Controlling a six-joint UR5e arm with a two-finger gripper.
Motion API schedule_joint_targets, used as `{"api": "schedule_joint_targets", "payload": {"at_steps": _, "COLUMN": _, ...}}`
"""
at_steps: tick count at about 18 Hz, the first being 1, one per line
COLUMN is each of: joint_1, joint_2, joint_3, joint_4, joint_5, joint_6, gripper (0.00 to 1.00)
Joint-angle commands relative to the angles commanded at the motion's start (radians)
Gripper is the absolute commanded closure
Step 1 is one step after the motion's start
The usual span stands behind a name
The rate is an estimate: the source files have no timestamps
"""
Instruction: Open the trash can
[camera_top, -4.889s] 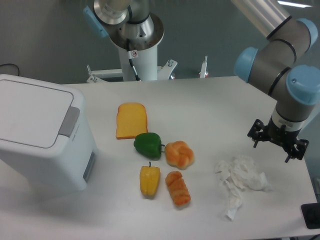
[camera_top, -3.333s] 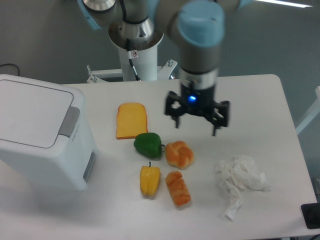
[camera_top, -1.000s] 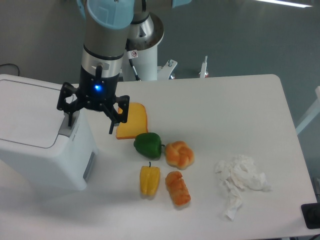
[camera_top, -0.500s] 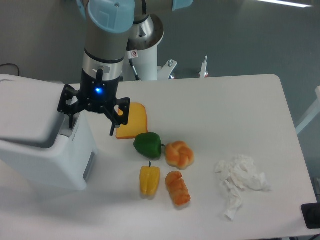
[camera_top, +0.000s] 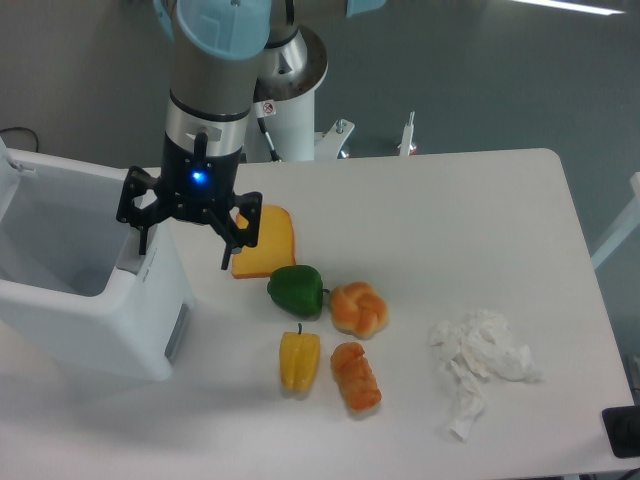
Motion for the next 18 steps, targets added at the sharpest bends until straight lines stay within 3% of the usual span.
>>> {"api": "schedule_joint_targets", "payload": {"at_steps": 6, "joint_1": 0.121, "joint_2": -0.018, "joint_3": -0.008, "joint_4": -0.002, "joint_5": 0.005, "joint_6": 0.245, "gripper": 0.00}}
{"api": "schedule_joint_targets", "payload": {"at_steps": 9, "joint_1": 0.195, "joint_2": -0.034, "joint_3": -0.023, "joint_4": 0.000, "joint_5": 0.099, "joint_6": 0.376, "gripper": 0.00}}
{"api": "schedule_joint_targets", "payload": {"at_steps": 14, "joint_1": 0.314, "joint_2": -0.124, "joint_3": -0.023, "joint_4": -0.003, "joint_5": 0.144, "joint_6": 0.623, "gripper": 0.00}}
{"api": "schedule_joint_targets", "payload": {"at_steps": 18, "joint_1": 0.339, "joint_2": -0.169, "joint_3": -0.018, "joint_4": -0.005, "joint_5": 0.274, "joint_6": 0.814, "gripper": 0.00}}
